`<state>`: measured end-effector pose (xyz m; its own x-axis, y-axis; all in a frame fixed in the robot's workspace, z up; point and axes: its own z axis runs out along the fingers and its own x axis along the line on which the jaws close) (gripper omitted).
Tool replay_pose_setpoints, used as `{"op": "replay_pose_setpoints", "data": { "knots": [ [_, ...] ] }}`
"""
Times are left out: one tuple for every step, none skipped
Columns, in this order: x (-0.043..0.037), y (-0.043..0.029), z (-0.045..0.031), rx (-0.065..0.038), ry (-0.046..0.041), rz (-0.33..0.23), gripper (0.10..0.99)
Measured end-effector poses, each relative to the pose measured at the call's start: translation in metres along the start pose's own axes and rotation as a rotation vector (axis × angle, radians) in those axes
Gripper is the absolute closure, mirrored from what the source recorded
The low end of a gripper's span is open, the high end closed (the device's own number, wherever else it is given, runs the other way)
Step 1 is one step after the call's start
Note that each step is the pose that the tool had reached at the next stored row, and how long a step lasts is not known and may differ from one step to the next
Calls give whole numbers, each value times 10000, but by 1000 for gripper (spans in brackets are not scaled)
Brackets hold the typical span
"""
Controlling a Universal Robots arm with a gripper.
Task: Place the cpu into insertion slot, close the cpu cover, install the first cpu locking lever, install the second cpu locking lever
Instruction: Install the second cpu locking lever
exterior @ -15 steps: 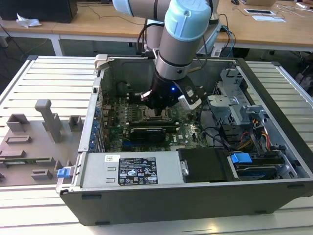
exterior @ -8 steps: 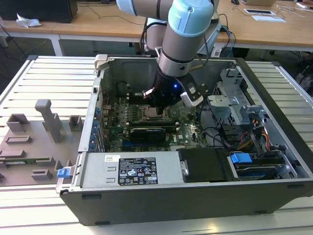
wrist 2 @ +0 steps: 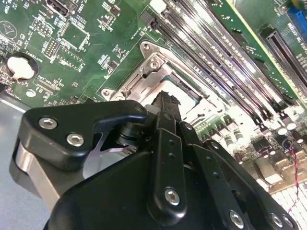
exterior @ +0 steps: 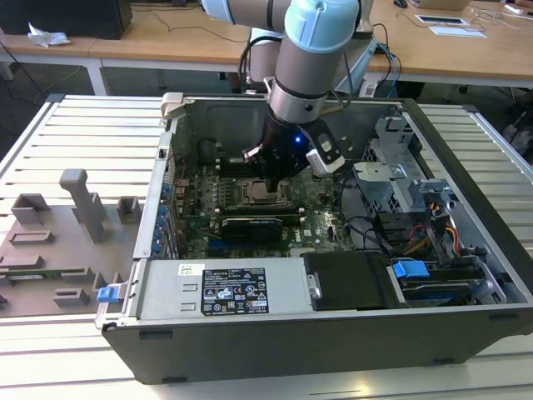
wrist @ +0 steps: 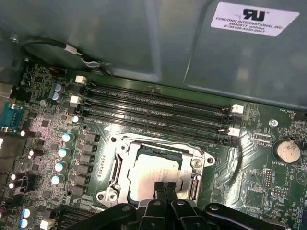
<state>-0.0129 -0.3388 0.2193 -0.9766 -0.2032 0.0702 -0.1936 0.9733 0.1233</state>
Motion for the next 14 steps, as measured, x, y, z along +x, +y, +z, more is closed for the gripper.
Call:
{"op": "replay_pose_setpoints", "data": {
  "knots": [
    [5,12,-76,23,5,3,980],
    [8,18,-121,31,6,3,980],
    [10,23,-156,33,6,3,980],
    [14,31,-211,35,6,3,980],
    [17,36,-252,39,8,4,980],
    [25,50,-366,42,7,5,980],
    [36,68,-515,43,7,5,980],
    [39,76,-569,41,7,4,980],
    [40,75,-570,44,8,5,980],
    [40,76,-570,43,8,5,980],
    [40,76,-571,44,8,5,980],
    [40,76,-571,43,8,5,980],
    [40,76,-571,44,8,5,980],
    [40,75,-571,44,8,5,980]
  ]
}}
